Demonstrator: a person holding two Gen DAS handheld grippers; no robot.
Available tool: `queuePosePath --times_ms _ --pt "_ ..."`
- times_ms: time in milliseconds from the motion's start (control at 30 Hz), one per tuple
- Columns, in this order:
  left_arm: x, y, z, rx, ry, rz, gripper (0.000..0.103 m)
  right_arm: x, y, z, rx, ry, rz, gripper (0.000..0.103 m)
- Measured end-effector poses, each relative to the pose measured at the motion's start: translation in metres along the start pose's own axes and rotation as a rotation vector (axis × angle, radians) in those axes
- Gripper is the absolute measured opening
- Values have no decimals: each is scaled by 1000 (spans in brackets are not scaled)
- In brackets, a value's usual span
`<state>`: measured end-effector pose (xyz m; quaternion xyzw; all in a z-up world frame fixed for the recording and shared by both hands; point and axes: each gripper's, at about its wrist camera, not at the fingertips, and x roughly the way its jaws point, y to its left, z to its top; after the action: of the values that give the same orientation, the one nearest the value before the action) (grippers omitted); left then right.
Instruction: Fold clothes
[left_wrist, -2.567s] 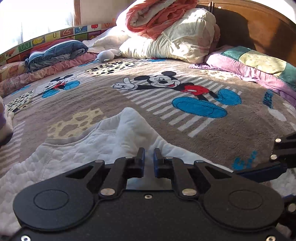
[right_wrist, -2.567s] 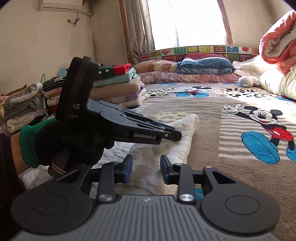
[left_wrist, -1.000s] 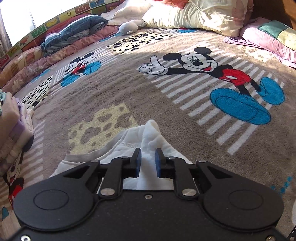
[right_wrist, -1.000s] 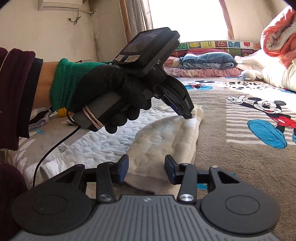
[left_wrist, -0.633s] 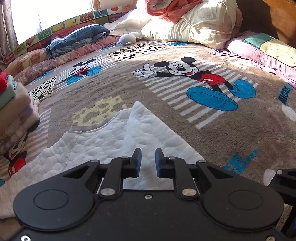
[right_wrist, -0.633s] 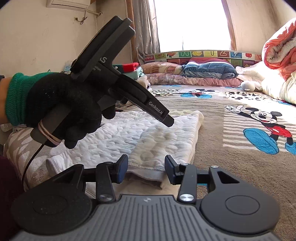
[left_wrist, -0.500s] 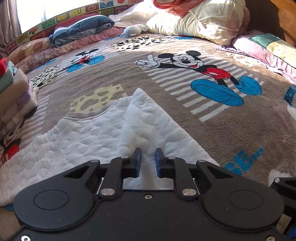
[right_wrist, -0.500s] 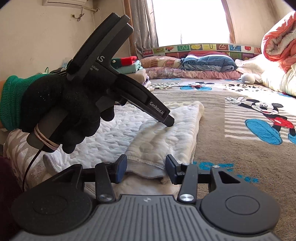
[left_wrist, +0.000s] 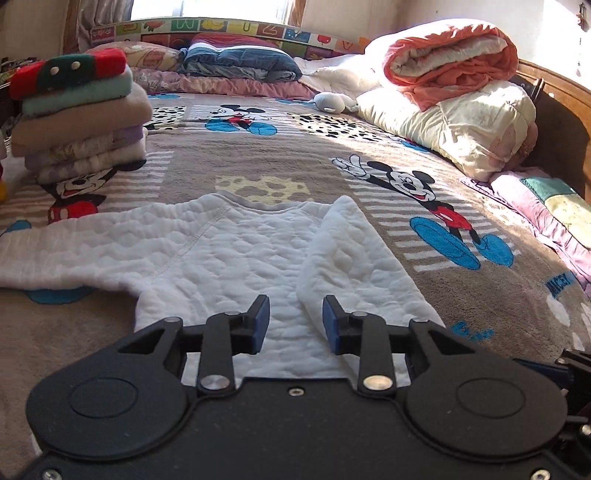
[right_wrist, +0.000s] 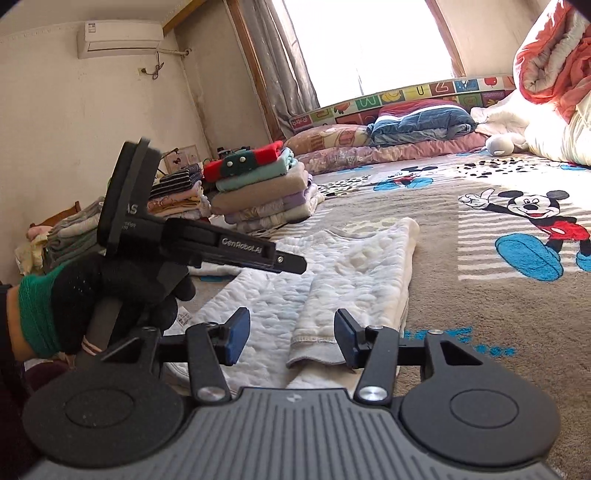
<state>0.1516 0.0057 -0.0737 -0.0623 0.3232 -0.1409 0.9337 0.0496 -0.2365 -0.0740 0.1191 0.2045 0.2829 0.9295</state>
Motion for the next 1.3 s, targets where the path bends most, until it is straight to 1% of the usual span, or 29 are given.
queuePosePath --times_ms 33,67,200,300,333,433,533,567,600,633,700,800,900,1067,1133,1167,1233,1267,1300 --pt "-11 8 -8 -33 -8 6 45 -7 -1 2 29 -17 4 51" --pt "-20 16 -14 -59 -11 17 49 -15 -3 2 72 -36 11 52" --pt "-46 51 -34 -161 -28 62 50 -36 -24 -3 264 -79 25 56" --pt "-59 85 -44 -277 -42 83 52 -38 -50 -16 434 -93 6 62" --pt "-61 95 -47 -314 -48 86 53 -36 -60 -21 492 -98 -3 62" --pt "-62 125 -55 -422 -66 91 55 -30 -82 -36 619 -110 -37 62" --pt "-55 152 -59 -542 -99 65 55 -18 -109 -52 747 -89 -83 62" --pt "-52 161 -60 -583 -110 56 55 -14 -118 -58 789 -84 -97 60" --pt "-50 167 -57 -613 -127 53 55 -13 -125 -62 822 -95 -88 54" --pt "-48 173 -53 -642 -145 51 56 -12 -130 -64 845 -108 -77 53" --pt "-39 187 -46 -701 -170 43 56 -8 -134 -64 845 -110 -66 53" --pt "-28 205 -36 -775 -213 38 56 1 -133 -62 800 -93 -69 53" --pt "-19 218 -24 -823 -237 59 56 10 -133 -58 774 -86 -72 54" --pt "-3 241 -4 -877 -276 109 56 17 -136 -55 788 -96 -61 54" --pt "2 249 1 -892 -289 123 53 17 -138 -54 783 -92 -60 54" --pt "5 253 3 -897 -288 132 40 16 -137 -54 776 -89 -62 54" --pt "9 259 5 -910 -286 149 21 17 -136 -54 767 -86 -66 55" --pt "9 260 7 -911 -291 142 6 17 -136 -53 761 -85 -68 55" --pt "9 260 8 -912 -296 133 6 17 -135 -52 754 -85 -69 55"
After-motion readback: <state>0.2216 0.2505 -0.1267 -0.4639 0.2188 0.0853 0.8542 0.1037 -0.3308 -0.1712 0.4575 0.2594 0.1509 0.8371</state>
